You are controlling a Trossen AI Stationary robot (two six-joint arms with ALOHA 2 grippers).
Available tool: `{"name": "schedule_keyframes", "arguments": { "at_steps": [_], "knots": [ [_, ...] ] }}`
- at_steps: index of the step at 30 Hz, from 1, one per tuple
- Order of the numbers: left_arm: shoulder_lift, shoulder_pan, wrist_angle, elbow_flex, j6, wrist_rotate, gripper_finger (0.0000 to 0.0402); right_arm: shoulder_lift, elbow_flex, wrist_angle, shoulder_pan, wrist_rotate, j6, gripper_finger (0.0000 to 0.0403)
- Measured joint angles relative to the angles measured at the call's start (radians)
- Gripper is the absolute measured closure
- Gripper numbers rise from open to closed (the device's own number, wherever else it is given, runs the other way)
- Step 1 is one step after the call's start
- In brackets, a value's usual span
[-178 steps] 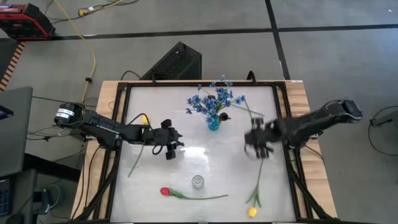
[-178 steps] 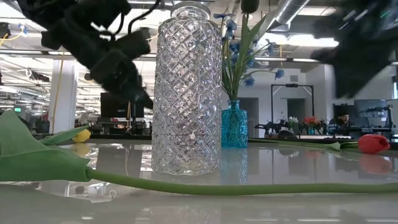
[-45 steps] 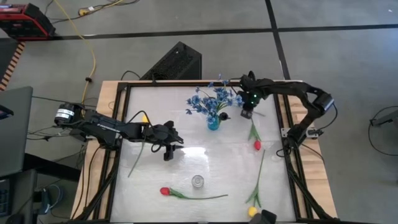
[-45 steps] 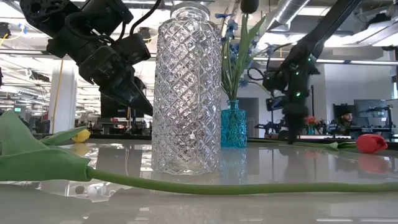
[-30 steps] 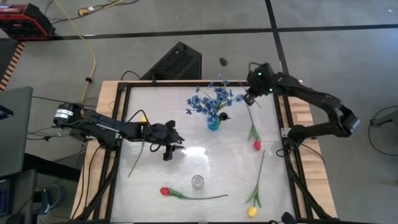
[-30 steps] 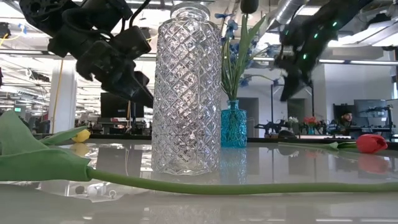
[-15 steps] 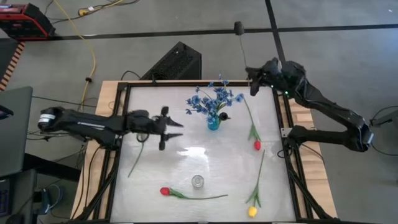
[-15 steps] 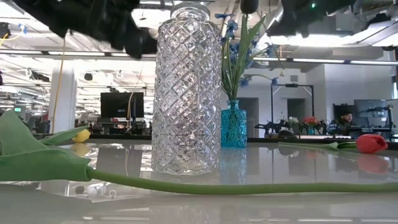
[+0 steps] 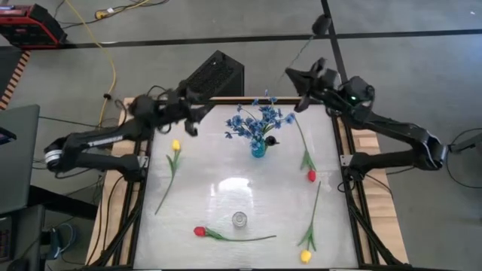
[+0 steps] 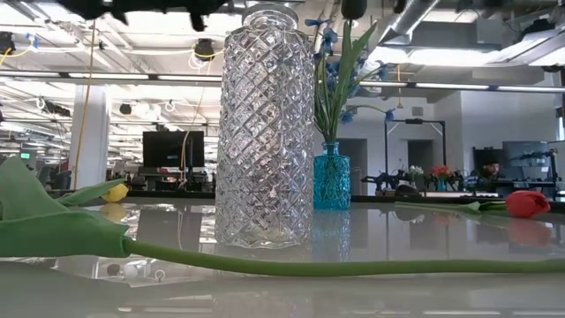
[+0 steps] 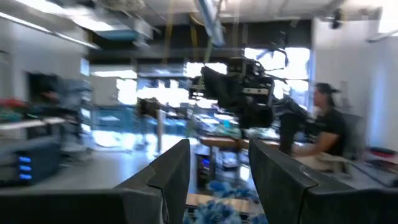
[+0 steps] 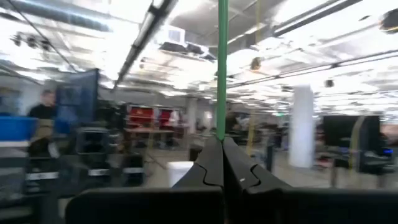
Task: Sort flowers into vase by color
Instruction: Put the black flower into the blue vase
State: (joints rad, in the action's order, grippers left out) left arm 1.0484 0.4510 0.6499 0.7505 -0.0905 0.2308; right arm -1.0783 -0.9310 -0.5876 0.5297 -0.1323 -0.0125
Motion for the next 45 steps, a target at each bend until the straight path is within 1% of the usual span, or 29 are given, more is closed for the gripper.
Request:
{"name": "schedule_keyframes", "arguments": {
  "at_steps": [3, 5, 8, 10, 14, 17, 29, 38, 41, 45],
  "knots": [
    [0.116, 0.069, -0.02, 0.11, -0.041, 0.138, 0.0249, -0.089, -0.05, 0.024, 0.0, -0.049, 0.042, 0.0389],
    [0.193, 0.095, -0.022, 0.18, -0.047, 0.214, 0.0249, -0.151, -0.084, 0.048, -0.002, -0.083, 0.063, 0.0389],
    [0.292, 0.116, -0.044, 0.262, -0.047, 0.293, 0.0249, -0.228, -0.122, 0.035, -0.011, -0.118, 0.098, 0.0389],
    [0.348, 0.119, -0.061, 0.3, -0.047, 0.319, 0.0249, -0.266, -0.144, 0.03, -0.023, -0.137, 0.099, 0.0389],
    [0.421, 0.122, -0.064, 0.339, -0.046, 0.322, 0.0249, -0.32, -0.161, 0.025, -0.049, -0.156, 0.099, 0.0389],
    [0.446, 0.122, -0.063, 0.347, -0.027, 0.321, 0.0249, -0.349, -0.163, 0.027, -0.063, -0.158, 0.093, 0.0389],
    [0.456, 0.118, -0.054, 0.347, -0.004, 0.322, 0.0249, -0.398, -0.165, -0.012, -0.068, -0.158, 0.097, 0.0389],
    [0.456, 0.117, -0.061, 0.347, -0.004, 0.314, 0.0249, -0.407, -0.165, -0.012, -0.084, -0.158, 0.118, 0.0389],
    [0.456, 0.117, -0.068, 0.347, -0.009, 0.313, 0.0262, -0.407, -0.165, -0.012, -0.085, -0.158, 0.118, 0.0389],
    [0.456, 0.117, -0.087, 0.347, -0.016, 0.313, 0.0308, -0.407, -0.165, -0.011, -0.091, -0.158, 0.118, 0.0389]
  ]
}}
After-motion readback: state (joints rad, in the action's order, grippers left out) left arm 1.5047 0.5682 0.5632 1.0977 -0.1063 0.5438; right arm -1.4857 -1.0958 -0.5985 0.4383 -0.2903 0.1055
